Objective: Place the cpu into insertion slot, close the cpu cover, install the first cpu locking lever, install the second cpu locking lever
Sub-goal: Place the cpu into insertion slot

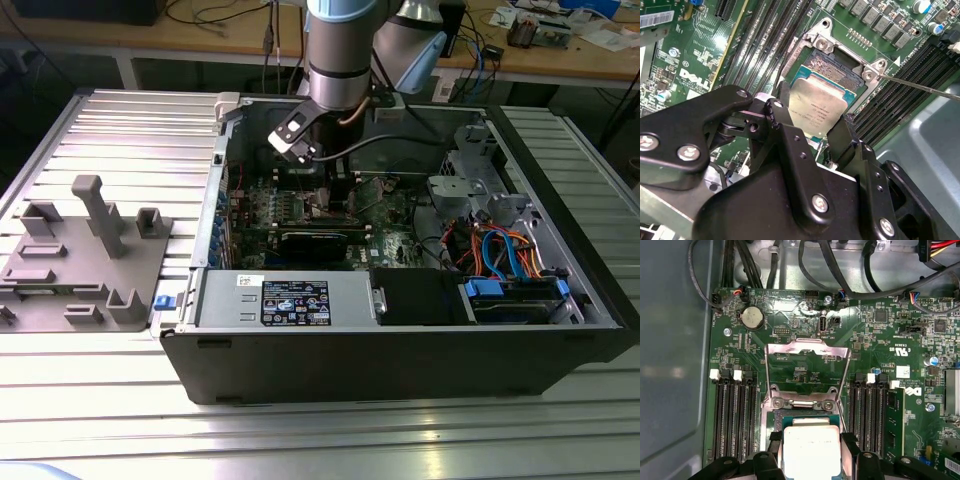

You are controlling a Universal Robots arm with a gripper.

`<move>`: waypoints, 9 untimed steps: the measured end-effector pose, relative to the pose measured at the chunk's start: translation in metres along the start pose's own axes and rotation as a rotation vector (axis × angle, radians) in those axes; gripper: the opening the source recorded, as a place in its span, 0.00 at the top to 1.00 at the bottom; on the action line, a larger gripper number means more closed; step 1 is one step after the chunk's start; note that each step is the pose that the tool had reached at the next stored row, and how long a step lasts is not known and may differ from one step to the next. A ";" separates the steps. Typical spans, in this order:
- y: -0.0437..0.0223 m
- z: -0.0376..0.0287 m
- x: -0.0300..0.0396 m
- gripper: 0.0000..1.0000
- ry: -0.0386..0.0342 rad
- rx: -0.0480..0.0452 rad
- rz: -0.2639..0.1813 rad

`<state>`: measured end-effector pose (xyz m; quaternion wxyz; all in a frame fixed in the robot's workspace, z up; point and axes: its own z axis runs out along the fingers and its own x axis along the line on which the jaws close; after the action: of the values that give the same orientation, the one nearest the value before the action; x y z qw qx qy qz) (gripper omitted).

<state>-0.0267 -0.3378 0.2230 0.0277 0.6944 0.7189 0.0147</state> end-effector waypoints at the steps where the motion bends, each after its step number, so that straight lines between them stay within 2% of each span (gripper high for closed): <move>1: -0.0001 0.0003 0.0002 0.45 -0.0003 0.0001 0.003; 4: -0.0009 0.0031 0.0013 0.45 -0.0012 0.0003 0.019; 9: -0.0018 0.0082 0.0018 0.45 -0.0013 0.0004 0.021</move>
<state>-0.0280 -0.3362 0.2147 0.0279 0.7019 0.7116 0.0144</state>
